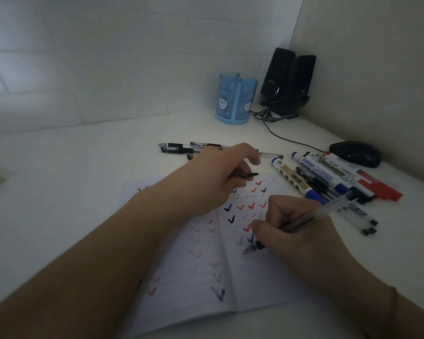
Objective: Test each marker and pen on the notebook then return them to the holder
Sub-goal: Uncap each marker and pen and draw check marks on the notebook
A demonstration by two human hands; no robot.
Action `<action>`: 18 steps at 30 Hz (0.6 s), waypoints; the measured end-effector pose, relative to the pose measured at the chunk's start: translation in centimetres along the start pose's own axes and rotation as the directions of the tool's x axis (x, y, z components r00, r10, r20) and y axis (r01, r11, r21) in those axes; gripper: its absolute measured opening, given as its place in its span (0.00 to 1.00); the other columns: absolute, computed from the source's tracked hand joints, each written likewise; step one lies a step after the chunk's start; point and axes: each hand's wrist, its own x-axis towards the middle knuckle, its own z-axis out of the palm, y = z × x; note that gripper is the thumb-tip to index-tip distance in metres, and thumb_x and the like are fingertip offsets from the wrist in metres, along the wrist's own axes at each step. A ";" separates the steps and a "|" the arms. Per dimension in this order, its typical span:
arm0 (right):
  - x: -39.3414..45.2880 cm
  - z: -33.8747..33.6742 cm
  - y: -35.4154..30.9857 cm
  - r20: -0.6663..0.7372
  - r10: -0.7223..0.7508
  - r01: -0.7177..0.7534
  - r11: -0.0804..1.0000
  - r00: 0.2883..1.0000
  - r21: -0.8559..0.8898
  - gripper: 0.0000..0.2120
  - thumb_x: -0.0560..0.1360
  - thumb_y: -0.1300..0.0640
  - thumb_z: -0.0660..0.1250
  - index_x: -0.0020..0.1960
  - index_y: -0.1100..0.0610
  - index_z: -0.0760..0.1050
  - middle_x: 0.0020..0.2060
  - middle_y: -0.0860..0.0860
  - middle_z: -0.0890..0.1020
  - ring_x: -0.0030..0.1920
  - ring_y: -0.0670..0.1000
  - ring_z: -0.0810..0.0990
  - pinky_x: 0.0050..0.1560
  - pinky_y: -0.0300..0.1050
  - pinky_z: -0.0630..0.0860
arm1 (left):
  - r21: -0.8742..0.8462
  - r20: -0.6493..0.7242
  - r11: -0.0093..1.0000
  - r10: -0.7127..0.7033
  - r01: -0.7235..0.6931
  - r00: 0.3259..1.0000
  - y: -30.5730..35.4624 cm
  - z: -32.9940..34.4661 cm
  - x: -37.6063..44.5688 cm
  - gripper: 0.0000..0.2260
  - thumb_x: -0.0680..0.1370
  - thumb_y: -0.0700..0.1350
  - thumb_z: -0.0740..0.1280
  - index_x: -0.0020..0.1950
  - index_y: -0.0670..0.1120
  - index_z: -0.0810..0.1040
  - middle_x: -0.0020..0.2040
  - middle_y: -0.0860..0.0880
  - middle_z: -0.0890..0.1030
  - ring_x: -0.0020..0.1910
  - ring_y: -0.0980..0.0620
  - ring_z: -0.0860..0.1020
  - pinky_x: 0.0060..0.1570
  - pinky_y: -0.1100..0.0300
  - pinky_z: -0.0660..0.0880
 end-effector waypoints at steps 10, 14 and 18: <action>0.0 -0.1 0.0 -0.004 0.002 -0.002 1.000 1.000 0.009 0.17 0.65 0.56 0.68 0.27 0.60 0.62 0.22 0.58 0.66 0.24 0.55 0.65 0.28 0.59 0.74 | 0.096 -0.005 0.995 0.017 -0.017 1.000 -0.6 0.2 0.2 0.09 0.74 0.43 0.70 0.47 0.54 0.72 0.46 0.58 0.80 0.47 0.58 0.78 0.50 0.56 0.77; 0.2 -0.9 -0.6 -0.042 0.051 -0.044 0.986 0.998 0.160 0.15 0.68 0.55 0.72 0.31 0.62 0.69 0.20 0.51 0.75 0.21 0.45 0.70 0.25 0.37 0.72 | 0.139 -0.010 0.990 0.034 -0.032 0.999 -0.5 0.0 0.1 0.10 0.75 0.46 0.70 0.47 0.58 0.70 0.46 0.61 0.77 0.45 0.61 0.77 0.44 0.65 0.74; 0.9 -2.8 -1.1 -0.066 0.078 -0.052 0.941 0.995 0.334 0.08 0.69 0.57 0.73 0.39 0.59 0.76 0.26 0.50 0.77 0.25 0.47 0.72 0.24 0.37 0.68 | 0.079 0.009 0.997 -0.010 0.009 1.000 -0.5 0.0 0.1 0.10 0.75 0.46 0.70 0.50 0.56 0.72 0.45 0.60 0.79 0.43 0.63 0.78 0.43 0.68 0.75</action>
